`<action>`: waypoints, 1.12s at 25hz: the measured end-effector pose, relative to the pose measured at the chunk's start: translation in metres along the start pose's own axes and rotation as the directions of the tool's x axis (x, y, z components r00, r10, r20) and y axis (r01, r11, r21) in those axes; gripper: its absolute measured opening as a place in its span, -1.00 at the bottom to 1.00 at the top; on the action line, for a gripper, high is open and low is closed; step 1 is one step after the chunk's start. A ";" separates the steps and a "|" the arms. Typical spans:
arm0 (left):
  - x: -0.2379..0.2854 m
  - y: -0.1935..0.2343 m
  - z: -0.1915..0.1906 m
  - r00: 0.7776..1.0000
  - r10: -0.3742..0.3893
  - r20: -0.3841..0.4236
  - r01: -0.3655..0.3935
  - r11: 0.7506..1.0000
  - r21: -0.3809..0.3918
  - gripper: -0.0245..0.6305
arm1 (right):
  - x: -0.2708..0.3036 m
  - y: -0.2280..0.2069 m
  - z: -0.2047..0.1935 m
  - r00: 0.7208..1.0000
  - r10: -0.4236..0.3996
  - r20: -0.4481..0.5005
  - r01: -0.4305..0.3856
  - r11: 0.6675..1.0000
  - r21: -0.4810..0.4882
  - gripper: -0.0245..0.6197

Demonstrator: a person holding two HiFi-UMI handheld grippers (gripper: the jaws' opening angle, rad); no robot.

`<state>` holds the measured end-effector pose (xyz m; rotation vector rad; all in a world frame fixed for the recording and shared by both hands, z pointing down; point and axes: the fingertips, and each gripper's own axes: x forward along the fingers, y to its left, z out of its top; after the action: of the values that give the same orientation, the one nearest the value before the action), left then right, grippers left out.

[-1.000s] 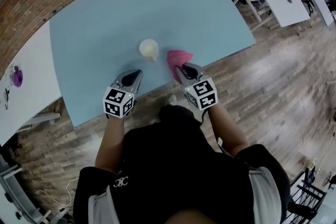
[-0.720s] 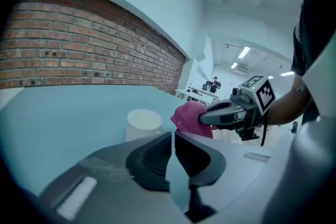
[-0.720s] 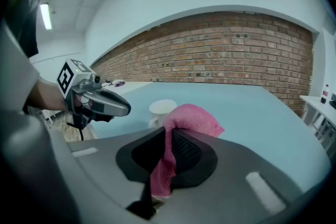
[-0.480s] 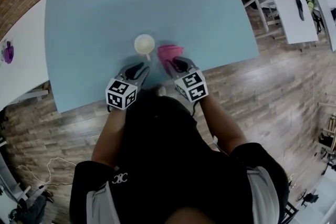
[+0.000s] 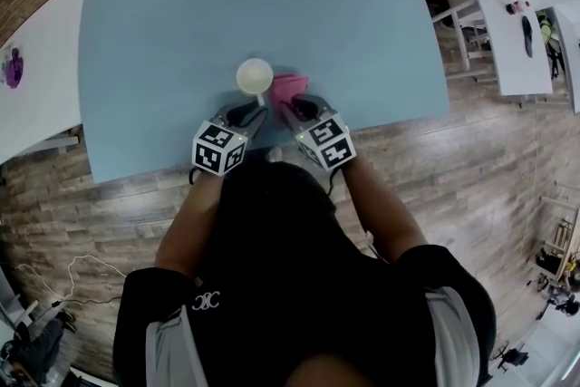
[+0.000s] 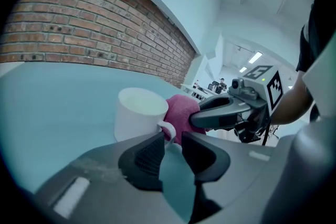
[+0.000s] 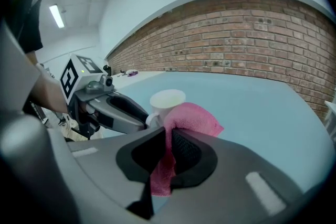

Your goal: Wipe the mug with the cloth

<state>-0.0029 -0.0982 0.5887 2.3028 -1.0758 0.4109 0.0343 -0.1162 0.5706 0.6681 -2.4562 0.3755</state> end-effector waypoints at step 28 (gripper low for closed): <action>0.001 -0.003 0.000 0.947 -0.298 -0.121 0.309 0.948 0.082 -0.80 | 0.036 0.031 0.010 0.962 0.170 -0.215 -0.215 0.955 -0.205 -0.81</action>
<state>-0.0004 -0.0971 0.5881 2.4524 -0.6454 0.4676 -0.0127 -0.1073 0.5801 0.2802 -2.3343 0.2182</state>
